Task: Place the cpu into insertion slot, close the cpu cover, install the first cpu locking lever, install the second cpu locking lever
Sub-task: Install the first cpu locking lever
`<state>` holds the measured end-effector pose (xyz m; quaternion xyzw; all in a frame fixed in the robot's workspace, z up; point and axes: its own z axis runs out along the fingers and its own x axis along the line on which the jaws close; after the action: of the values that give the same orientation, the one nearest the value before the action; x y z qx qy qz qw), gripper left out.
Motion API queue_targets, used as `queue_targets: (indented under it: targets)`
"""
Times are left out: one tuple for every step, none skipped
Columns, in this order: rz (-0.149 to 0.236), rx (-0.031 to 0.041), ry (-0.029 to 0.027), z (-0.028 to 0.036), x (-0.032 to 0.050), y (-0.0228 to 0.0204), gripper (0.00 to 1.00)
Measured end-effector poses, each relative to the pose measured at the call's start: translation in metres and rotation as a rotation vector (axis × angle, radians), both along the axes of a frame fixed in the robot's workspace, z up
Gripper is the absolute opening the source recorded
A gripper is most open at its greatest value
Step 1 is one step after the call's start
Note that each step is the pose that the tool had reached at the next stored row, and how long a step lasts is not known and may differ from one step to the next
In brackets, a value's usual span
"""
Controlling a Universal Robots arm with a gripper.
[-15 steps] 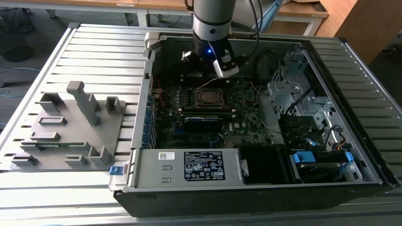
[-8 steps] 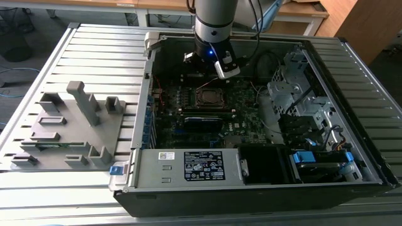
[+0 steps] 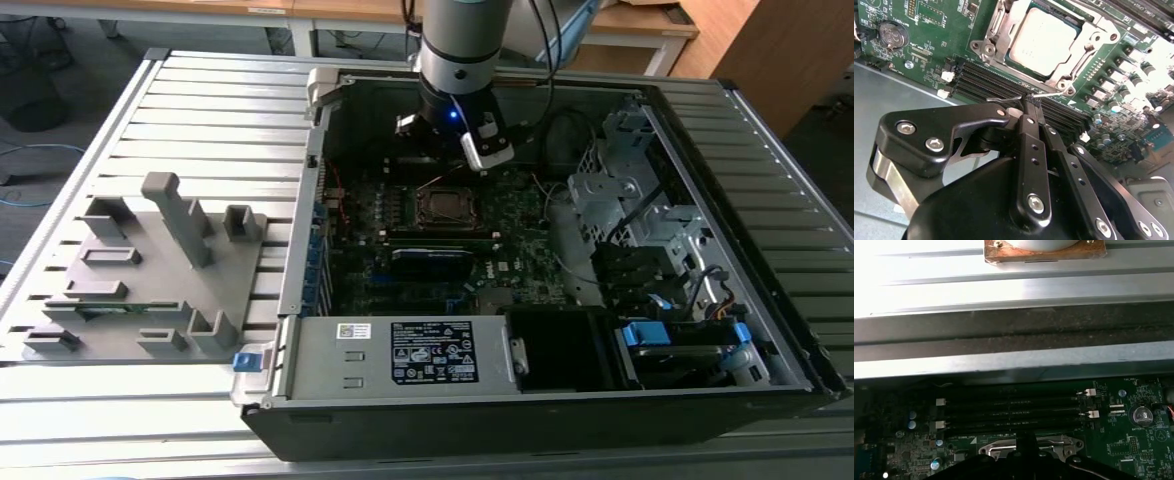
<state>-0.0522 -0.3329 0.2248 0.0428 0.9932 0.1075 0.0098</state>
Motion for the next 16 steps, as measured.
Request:
queue_targets:
  targets:
    - [-0.001, -0.0001, 0.0000, -0.0003, 0.0006, 0.0001, 0.11]
    - [-0.001, -0.0002, 0.0000, -0.0005, 0.0012, 0.0001, 0.11]
    - [-0.001, -0.0002, 0.0000, -0.0006, 0.0014, 0.0001, 0.11]
    - [-0.001, -0.0002, 0.0000, -0.0006, 0.0014, 0.0001, 0.11]
    - [-0.001, -0.0003, 0.0000, -0.0006, 0.0014, 0.0001, 0.11]
    - [-0.001, -0.0002, 0.0000, -0.0007, 0.0014, 0.0002, 0.11]
    - [-0.001, -0.0001, -0.0001, -0.0007, 0.0015, 0.0002, 0.11]
    - [-0.001, 0.0000, -0.0001, -0.0009, 0.0015, 0.0002, 0.11]
    - [-0.001, 0.0003, -0.0003, -0.0015, 0.0018, 0.0003, 0.11]
    - [-0.002, 0.0001, -0.0002, -0.0022, 0.0019, 0.0002, 0.11]
    - [-0.002, -0.0001, -0.0001, -0.0031, 0.0022, 0.0002, 0.11]
    - [-0.002, 0.0000, -0.0001, -0.0042, 0.0025, 0.0002, 0.11]
    - [-0.003, -0.0001, -0.0002, -0.0053, 0.0030, 0.0002, 0.11]
    - [-0.007, 0.0000, -0.0001, -0.0061, 0.0038, 0.0004, 0.11]
    - [-0.013, 0.0000, -0.0001, -0.0067, 0.0046, 0.0004, 0.11]
    - [-0.019, -0.0001, -0.0001, -0.0073, 0.0055, 0.0005, 0.11]
